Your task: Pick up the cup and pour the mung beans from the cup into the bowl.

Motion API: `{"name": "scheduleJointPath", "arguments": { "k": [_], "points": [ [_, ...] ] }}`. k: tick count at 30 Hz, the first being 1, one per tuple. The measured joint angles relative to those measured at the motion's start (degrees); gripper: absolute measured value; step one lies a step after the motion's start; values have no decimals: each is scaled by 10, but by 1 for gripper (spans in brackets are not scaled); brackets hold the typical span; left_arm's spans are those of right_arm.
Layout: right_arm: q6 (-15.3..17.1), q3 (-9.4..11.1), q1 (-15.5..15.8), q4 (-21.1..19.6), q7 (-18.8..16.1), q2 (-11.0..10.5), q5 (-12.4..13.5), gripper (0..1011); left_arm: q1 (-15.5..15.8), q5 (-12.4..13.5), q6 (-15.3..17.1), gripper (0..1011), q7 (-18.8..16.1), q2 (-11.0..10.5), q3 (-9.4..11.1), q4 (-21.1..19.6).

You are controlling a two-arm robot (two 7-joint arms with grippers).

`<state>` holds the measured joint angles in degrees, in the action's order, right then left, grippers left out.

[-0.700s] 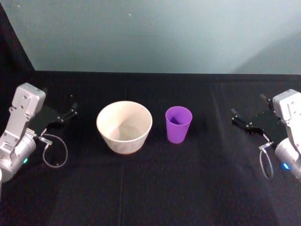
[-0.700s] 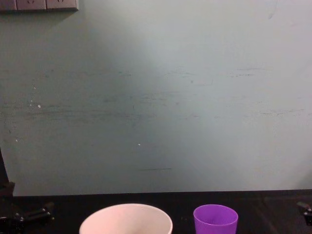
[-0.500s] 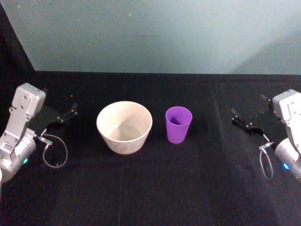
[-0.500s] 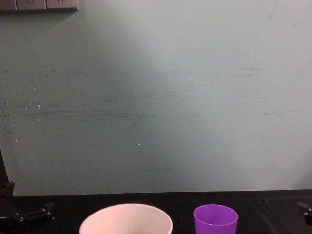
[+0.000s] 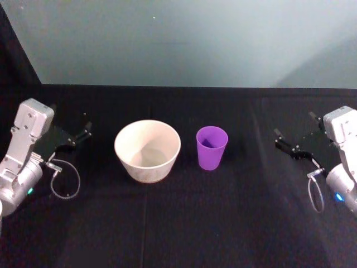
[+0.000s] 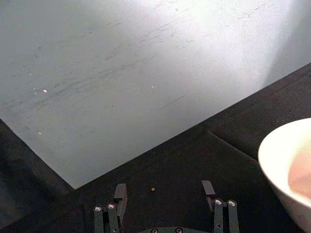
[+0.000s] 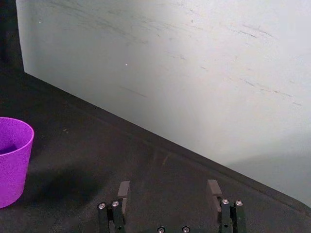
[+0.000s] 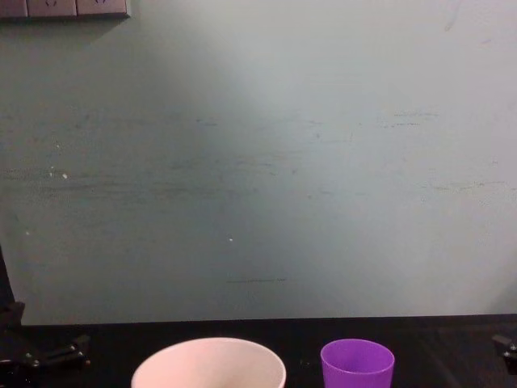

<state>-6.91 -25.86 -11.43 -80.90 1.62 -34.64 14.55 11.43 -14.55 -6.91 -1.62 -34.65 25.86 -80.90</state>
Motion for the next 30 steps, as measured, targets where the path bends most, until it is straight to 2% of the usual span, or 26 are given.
{"name": "scheduleJointPath", "arguments": {
  "k": [30],
  "points": [
    [0, 0, 0, 0, 0, 0, 0, 1000, 0, 0, 0, 1000, 0, 0, 0, 0]
  ]
}}
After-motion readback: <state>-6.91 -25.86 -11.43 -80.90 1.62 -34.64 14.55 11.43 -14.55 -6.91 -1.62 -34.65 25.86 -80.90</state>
